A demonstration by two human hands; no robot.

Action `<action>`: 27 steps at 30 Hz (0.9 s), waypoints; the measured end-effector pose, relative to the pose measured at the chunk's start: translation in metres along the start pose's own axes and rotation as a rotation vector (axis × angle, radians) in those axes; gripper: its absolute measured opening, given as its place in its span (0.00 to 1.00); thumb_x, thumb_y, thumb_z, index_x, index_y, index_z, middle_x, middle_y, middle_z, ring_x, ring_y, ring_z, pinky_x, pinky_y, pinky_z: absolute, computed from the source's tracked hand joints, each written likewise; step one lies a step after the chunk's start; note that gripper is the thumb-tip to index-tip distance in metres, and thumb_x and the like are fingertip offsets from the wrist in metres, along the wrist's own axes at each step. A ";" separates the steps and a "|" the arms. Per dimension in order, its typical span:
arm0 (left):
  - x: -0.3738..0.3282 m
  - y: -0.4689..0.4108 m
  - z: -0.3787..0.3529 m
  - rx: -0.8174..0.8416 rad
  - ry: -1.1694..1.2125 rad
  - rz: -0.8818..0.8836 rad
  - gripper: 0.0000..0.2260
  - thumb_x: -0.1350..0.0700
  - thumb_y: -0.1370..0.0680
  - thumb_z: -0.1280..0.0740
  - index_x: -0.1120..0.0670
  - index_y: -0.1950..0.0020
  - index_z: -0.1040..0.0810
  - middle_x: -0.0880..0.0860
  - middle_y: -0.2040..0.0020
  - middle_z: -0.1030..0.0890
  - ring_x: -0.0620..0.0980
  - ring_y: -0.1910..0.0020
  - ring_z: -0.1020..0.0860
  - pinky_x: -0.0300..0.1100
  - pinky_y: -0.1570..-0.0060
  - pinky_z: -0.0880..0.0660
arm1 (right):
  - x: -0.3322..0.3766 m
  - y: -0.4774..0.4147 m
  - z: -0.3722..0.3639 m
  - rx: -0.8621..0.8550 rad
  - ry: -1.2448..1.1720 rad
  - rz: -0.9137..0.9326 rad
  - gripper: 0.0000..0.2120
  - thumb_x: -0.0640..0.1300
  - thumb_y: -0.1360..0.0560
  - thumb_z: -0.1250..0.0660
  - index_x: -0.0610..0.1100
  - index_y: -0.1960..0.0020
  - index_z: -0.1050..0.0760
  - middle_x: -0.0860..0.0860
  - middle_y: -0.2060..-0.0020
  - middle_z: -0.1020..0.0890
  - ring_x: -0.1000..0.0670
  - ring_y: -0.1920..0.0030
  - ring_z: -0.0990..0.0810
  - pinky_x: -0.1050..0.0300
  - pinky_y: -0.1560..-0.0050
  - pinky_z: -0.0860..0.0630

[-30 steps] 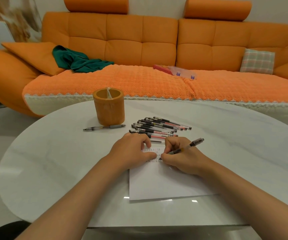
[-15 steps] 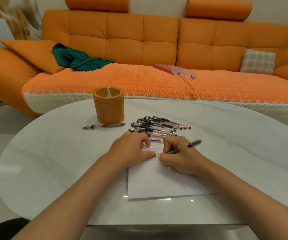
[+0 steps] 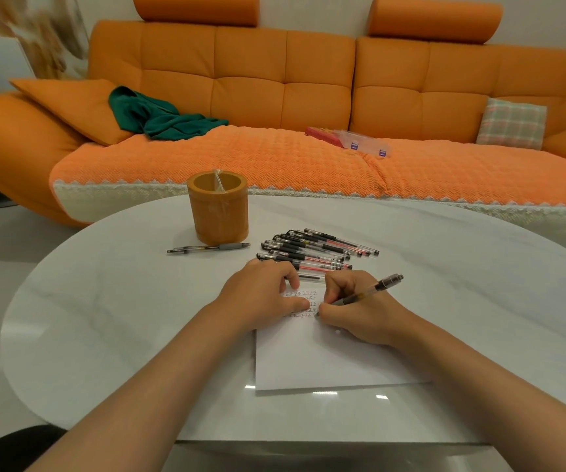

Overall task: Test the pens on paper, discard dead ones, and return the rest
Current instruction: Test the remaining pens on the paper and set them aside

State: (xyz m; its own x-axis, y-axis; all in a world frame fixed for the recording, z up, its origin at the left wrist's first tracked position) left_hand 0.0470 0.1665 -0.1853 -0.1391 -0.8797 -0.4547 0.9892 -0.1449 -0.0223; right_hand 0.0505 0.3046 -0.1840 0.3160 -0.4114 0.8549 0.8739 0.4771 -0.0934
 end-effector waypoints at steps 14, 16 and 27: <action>0.000 0.000 -0.001 0.008 -0.003 0.000 0.15 0.36 0.28 0.28 0.40 0.46 0.25 0.40 0.54 0.25 0.44 0.49 0.30 0.41 0.57 0.29 | 0.003 0.002 -0.001 -0.008 0.016 0.017 0.10 0.33 0.31 0.30 0.34 0.64 0.31 0.43 0.74 0.24 0.51 0.71 0.29 0.54 0.68 0.33; -0.001 0.000 0.000 0.004 0.000 -0.007 0.15 0.36 0.28 0.28 0.40 0.46 0.25 0.40 0.55 0.25 0.44 0.49 0.30 0.41 0.57 0.29 | 0.003 0.001 -0.002 0.009 0.009 0.015 0.10 0.33 0.31 0.30 0.33 0.64 0.32 0.44 0.74 0.24 0.51 0.71 0.28 0.54 0.68 0.33; -0.003 0.001 0.000 0.008 -0.001 0.000 0.16 0.36 0.28 0.28 0.41 0.46 0.25 0.42 0.53 0.24 0.45 0.48 0.29 0.41 0.57 0.28 | 0.003 0.002 -0.004 0.035 -0.034 -0.006 0.10 0.32 0.32 0.31 0.33 0.64 0.33 0.47 0.76 0.25 0.49 0.72 0.27 0.55 0.70 0.32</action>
State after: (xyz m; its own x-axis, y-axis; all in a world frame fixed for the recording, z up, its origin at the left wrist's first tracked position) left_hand 0.0488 0.1684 -0.1838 -0.1390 -0.8801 -0.4540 0.9888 -0.1484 -0.0152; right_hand 0.0547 0.3014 -0.1840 0.2974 -0.3883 0.8722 0.8621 0.5017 -0.0706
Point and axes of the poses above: each hand's wrist, its own y-axis away from the middle knuckle, its own z-axis out of the back of the hand, x = y × z, the point moved 10 cm from there along -y, towards the middle knuckle
